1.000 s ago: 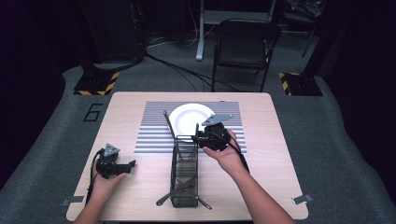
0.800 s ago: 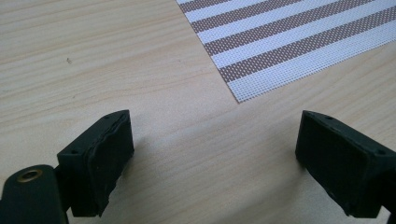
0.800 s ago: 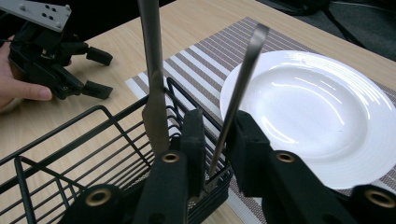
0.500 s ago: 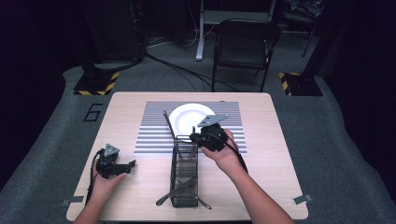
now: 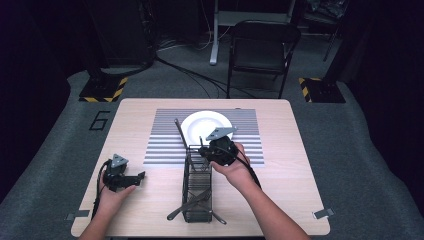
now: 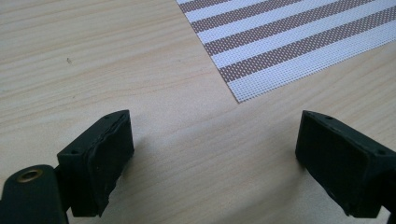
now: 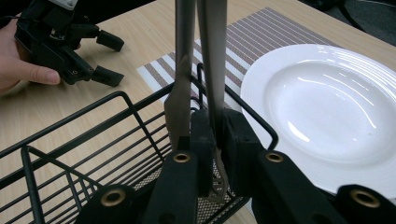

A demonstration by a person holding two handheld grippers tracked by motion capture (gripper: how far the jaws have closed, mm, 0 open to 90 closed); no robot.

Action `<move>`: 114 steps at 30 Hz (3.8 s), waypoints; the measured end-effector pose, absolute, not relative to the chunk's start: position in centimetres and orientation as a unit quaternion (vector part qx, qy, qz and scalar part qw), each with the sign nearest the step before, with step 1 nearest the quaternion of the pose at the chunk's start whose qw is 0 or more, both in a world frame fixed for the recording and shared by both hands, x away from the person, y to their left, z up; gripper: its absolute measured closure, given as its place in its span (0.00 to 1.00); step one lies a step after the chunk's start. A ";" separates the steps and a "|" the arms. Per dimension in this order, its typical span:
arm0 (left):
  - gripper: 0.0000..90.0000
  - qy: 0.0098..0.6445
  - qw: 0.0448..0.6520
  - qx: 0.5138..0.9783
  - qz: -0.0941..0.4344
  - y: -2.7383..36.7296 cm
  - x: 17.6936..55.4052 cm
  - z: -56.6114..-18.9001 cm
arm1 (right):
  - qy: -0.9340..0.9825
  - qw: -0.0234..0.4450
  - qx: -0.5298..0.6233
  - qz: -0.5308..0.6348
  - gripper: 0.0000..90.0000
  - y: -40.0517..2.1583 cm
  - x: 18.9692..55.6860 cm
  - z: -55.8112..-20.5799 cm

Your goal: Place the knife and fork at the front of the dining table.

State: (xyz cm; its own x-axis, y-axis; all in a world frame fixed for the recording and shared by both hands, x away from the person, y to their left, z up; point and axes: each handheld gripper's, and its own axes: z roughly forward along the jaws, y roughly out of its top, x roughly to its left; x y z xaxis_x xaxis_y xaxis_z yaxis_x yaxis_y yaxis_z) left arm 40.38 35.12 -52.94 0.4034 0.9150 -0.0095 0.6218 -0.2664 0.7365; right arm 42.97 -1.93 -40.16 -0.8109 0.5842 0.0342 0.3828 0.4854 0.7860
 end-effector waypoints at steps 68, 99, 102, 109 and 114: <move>0.12 0.502 0.339 0.766 0.216 35.1 40.4 -52.9 | 0.867 0.097 0.259 0.415 0.97 -3.4 41.2 -30.9; 0.12 0.502 0.339 0.766 0.216 35.1 40.4 -52.9 | 0.848 0.147 0.322 0.395 0.97 -9.5 43.4 -31.2; 0.12 0.502 0.339 0.766 0.216 35.1 40.4 -52.9 | 0.846 0.152 0.327 0.393 0.97 -9.6 43.7 -31.9; 0.12 0.502 0.339 0.766 0.216 35.1 40.4 -52.9 | 0.846 0.161 0.341 0.378 0.97 -10.0 44.5 -33.3; 0.12 0.502 0.339 0.766 0.216 35.1 40.4 -52.9 | 0.848 0.168 0.346 0.365 0.97 -10.1 45.3 -35.2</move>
State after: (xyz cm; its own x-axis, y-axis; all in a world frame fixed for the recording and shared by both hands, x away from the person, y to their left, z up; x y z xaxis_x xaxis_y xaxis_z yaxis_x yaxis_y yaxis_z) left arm 40.38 35.11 -52.93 0.4033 0.9150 -0.0097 0.6219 -0.2664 0.7364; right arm 45.30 -10.15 -35.23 -0.7043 0.7091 -0.0333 0.4633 0.4948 0.7352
